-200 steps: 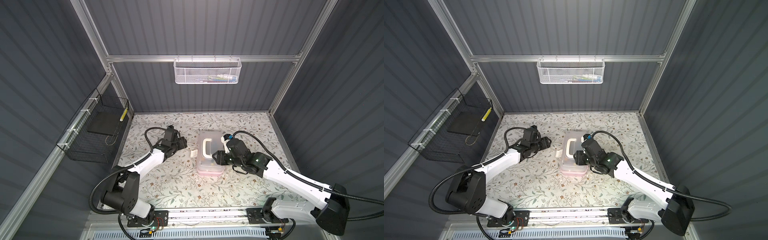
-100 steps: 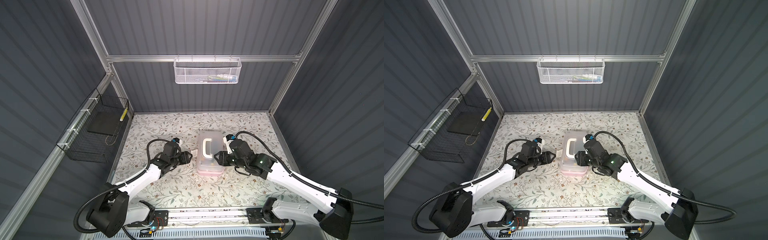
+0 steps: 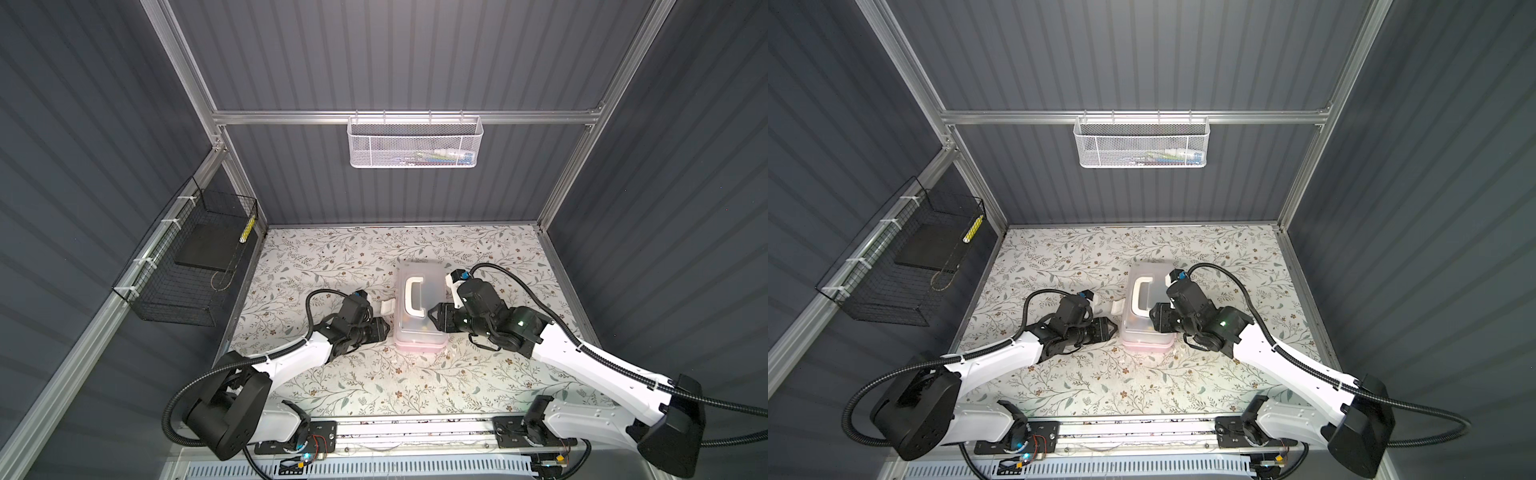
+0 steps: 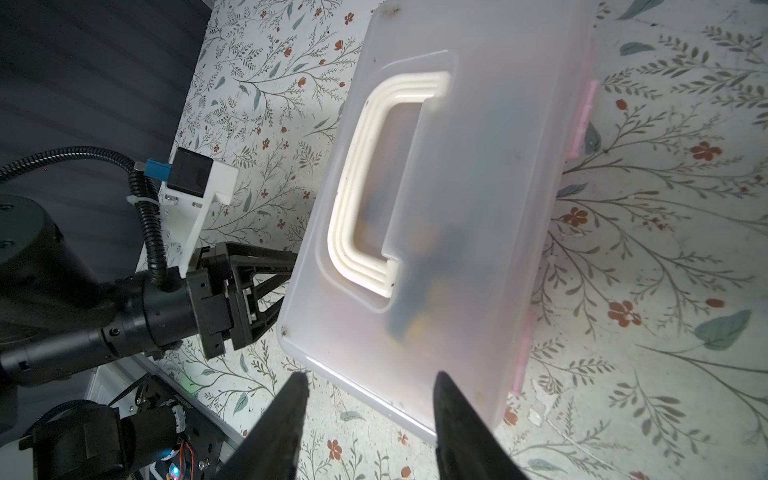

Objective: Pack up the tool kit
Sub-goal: 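Move the left gripper to the white latch on the box side nearest it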

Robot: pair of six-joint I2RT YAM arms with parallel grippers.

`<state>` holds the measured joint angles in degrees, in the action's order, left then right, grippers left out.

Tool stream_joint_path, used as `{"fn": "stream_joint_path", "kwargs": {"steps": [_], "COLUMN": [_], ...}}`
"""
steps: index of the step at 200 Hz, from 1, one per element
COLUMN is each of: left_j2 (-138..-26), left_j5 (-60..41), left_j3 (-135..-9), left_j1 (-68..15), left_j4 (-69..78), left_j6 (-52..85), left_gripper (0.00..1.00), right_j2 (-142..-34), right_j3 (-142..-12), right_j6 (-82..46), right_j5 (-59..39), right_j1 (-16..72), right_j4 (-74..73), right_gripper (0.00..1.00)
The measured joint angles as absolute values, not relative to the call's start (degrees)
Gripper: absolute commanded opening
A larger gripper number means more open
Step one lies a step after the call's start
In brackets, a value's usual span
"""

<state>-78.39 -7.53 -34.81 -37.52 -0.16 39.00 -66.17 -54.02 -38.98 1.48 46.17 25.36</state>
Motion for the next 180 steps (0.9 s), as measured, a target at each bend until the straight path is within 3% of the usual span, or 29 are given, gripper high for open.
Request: {"fn": "stream_joint_path", "kwargs": {"steps": [87,135,180], "left_j2": [-82.13,-73.43,-74.5], "left_j5": [-4.12,-3.38,-13.45], "left_j3": [-36.49,-36.56,-32.67], "left_j1": [-41.41,-32.62,-25.1], "left_j4": [-0.08,-3.4,7.05], "left_j6": [39.13,34.57,33.08], "left_gripper": [0.57,0.58,0.58], "right_j2": [-67.48,-67.99,-68.75], "right_j3": [-54.13,-54.11,-54.11], "right_j6": [-38.98,-38.96,-38.74], "right_j5": [1.48,1.48,1.39], "right_j1": [46.17,46.17,46.15], "right_j4": [25.23,24.75,23.4], "right_gripper": [0.5,0.5,0.5]}}
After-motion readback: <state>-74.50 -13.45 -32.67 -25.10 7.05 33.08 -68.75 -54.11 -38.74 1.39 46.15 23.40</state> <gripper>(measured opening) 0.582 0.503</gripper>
